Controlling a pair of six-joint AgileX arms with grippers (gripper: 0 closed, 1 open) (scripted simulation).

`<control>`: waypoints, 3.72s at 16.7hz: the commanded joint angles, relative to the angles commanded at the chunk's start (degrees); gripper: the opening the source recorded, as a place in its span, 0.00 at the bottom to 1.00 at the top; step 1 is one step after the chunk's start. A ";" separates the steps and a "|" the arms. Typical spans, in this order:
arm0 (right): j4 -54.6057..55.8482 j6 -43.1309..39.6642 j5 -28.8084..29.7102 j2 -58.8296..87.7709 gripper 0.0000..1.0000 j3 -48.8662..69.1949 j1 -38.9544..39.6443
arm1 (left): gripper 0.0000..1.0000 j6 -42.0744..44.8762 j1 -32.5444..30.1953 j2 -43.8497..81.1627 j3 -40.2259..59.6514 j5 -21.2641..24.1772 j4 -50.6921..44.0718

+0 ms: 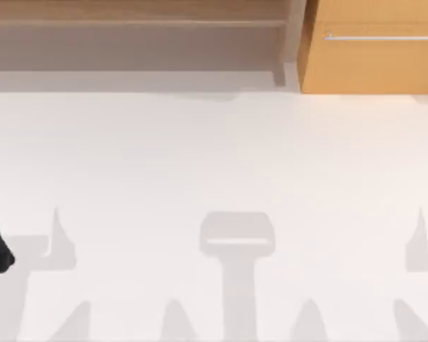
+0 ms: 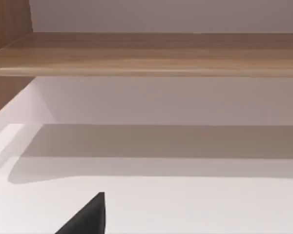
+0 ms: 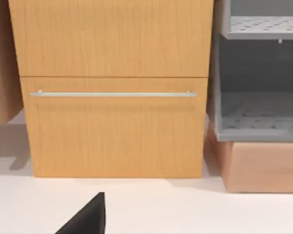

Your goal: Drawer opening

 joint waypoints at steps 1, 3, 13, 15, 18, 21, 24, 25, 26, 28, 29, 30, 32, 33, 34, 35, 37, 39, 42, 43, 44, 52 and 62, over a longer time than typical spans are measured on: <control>0.00 0.00 0.00 0.00 1.00 0.00 0.00 | 1.00 0.00 0.00 0.00 0.00 0.00 0.00; 0.63 -0.01 -0.57 0.75 1.00 0.54 -0.52 | 1.00 0.00 0.00 0.00 0.00 0.00 0.00; 20.48 0.60 -19.62 36.08 1.00 17.32 -19.96 | 1.00 0.00 0.00 0.00 0.00 0.00 0.00; 25.38 0.80 -24.35 45.73 1.00 21.45 -24.88 | 1.00 0.00 0.00 0.00 0.00 0.00 0.00; 31.88 1.02 -30.60 58.38 1.00 26.94 -31.27 | 1.00 0.00 0.00 0.00 0.00 0.00 0.00; 36.52 1.10 -35.03 66.99 1.00 30.88 -35.70 | 1.00 0.00 0.00 0.00 0.00 0.00 0.00; 38.40 1.09 -36.81 70.20 1.00 32.47 -37.42 | 1.00 0.00 0.00 0.00 0.00 0.00 0.00; 38.40 1.09 -36.81 70.20 1.00 32.47 -37.42 | 1.00 0.00 0.00 0.00 0.00 0.00 0.00; 38.40 1.09 -36.81 70.20 1.00 32.47 -37.42 | 1.00 0.00 0.00 0.00 0.00 0.00 0.00; 38.26 1.07 -36.67 70.03 1.00 32.22 -37.18 | 1.00 0.00 0.00 0.00 0.00 0.00 0.00; 38.30 1.00 -36.63 70.09 1.00 32.25 -37.14 | 1.00 0.00 0.00 0.00 0.00 0.00 0.00; 38.74 0.36 -36.25 70.69 1.00 32.55 -36.75 | 1.00 0.00 0.00 0.00 0.00 0.00 0.00; 40.66 -2.72 -34.45 73.54 1.00 33.85 -34.93 | 1.00 0.00 0.00 0.00 0.00 0.00 0.00; 42.06 -5.16 -33.07 75.67 1.00 34.78 -33.57 | 1.00 0.00 0.00 0.00 0.00 0.00 0.00; 43.68 -8.20 -31.38 78.21 1.00 35.85 -31.93 | 1.00 0.00 0.00 0.00 0.00 0.00 0.00; 45.49 -11.89 -29.41 81.12 1.00 37.03 -30.02 | 1.00 0.00 0.00 0.00 0.00 0.00 0.00; 49.50 -21.08 -24.74 87.70 1.00 39.60 -25.53 | 1.00 0.00 0.00 0.00 0.00 0.00 0.00; 53.79 -32.27 -19.35 94.82 1.00 42.31 -20.35 | 1.00 0.00 0.00 0.00 0.00 0.00 0.00; 60.18 -50.63 -10.53 105.55 1.00 46.27 -11.81 | 1.00 0.00 0.00 0.00 0.00 0.00 0.00; 62.20 -56.64 -7.56 108.90 1.00 47.50 -8.90 | 1.00 0.00 0.00 0.00 0.00 0.00 0.00; 64.11 -62.39 -4.63 112.03 1.00 48.66 -6.04 | 1.00 0.00 0.00 0.00 0.00 0.00 0.00; 73.32 -88.68 11.70 127.39 1.00 53.98 9.68 | 1.00 0.00 0.00 0.00 0.00 0.00 0.00; 71.30 -89.30 11.67 129.63 1.00 58.21 9.61 | 1.00 0.00 0.00 0.00 0.00 0.00 0.00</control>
